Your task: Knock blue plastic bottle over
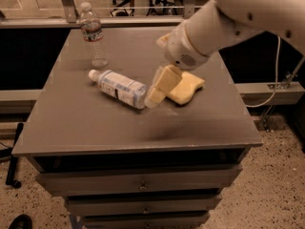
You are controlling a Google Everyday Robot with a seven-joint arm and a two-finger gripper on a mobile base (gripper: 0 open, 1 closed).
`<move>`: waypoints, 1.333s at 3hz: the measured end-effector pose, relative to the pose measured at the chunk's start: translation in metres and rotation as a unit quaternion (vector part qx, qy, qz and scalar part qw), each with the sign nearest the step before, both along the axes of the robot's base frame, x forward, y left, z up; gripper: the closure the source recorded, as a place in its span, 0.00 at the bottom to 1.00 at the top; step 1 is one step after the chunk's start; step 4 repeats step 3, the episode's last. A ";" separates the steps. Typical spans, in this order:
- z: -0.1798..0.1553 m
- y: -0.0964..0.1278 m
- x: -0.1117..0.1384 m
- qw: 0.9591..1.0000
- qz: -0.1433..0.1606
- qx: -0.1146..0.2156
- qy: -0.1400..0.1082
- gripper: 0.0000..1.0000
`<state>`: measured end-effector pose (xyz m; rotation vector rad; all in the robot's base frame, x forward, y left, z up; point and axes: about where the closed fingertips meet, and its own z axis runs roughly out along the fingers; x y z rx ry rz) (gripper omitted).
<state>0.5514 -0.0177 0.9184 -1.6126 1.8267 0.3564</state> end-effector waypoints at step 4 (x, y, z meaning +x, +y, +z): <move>0.041 -0.110 -0.006 0.969 -0.057 0.232 -0.065 0.00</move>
Offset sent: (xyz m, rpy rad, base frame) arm -0.0310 -0.2480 0.0965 0.7560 -0.3146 -0.2952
